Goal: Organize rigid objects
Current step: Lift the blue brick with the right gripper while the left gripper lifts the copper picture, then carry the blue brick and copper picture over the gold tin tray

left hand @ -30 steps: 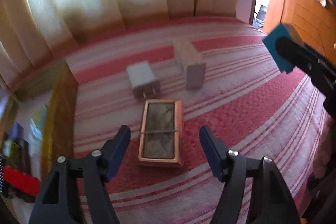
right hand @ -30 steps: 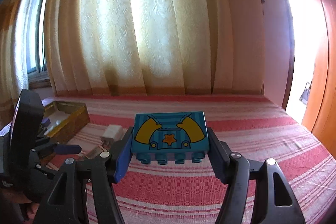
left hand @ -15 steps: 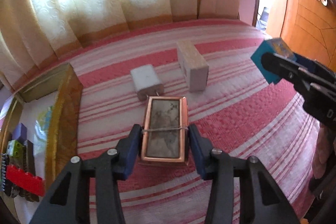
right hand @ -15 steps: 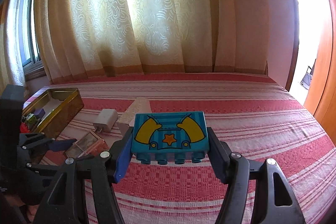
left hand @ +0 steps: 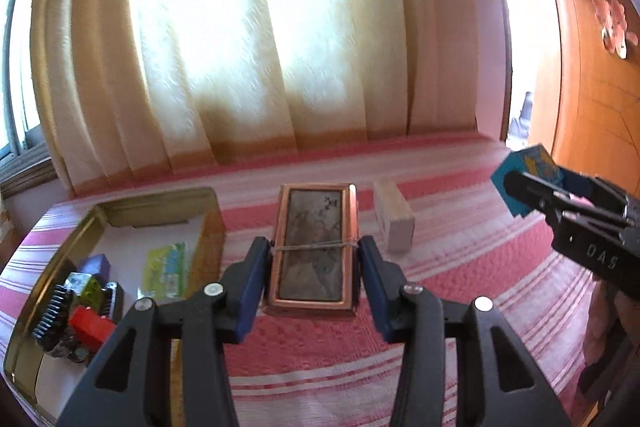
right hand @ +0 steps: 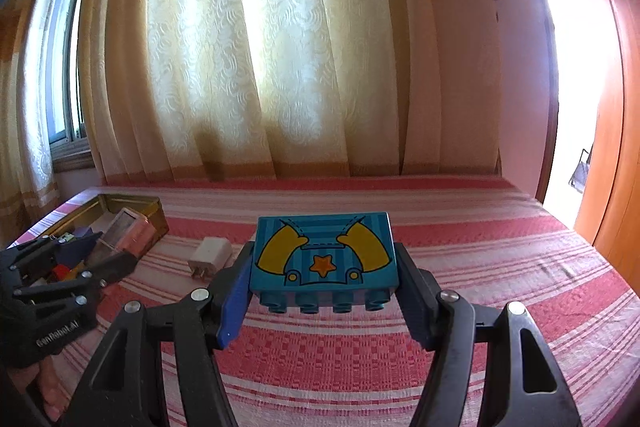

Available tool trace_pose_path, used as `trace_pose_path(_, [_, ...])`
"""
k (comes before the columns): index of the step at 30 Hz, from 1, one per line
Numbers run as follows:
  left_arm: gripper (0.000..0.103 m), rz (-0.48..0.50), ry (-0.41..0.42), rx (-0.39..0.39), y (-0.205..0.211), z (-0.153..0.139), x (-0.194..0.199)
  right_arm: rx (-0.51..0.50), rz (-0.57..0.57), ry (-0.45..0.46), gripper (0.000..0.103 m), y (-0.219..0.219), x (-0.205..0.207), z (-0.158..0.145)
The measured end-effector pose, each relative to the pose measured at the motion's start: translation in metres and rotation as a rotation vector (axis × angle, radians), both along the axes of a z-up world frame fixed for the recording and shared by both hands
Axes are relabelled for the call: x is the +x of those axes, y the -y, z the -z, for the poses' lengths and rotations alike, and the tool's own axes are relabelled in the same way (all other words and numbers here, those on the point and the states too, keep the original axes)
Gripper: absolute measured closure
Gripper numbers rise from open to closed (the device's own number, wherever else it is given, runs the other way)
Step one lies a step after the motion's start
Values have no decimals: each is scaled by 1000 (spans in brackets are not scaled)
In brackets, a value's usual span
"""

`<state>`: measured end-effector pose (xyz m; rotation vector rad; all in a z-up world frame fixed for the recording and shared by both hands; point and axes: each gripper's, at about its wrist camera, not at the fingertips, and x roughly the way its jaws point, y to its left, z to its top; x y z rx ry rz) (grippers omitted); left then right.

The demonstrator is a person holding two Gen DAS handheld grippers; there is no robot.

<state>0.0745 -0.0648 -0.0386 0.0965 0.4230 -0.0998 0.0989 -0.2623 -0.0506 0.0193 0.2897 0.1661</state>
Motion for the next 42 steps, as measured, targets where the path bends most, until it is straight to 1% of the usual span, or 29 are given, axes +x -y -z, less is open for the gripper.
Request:
trace_pose_path(4, [58, -25, 63, -23, -8, -5, -9, 5, 4, 57, 37, -1, -8, -3])
trace_pose_path(6, [58, -35, 79, -27, -10, -6, -10, -5, 5, 75, 37, -5, -11, -3])
trace_pose_path(9, [58, -44, 92, -29, -13, -6, -13, -5, -3, 78, 37, -9, -12, -4])
trace_pose_path(34, [57, -112, 127, -91, -51, -9, -28, -11, -103, 82, 37, -57, -19, -2])
trace_pose_path(42, [58, -129, 134, -99, -61, -10, -31, -15, -130, 81, 37, -70, -22, -2])
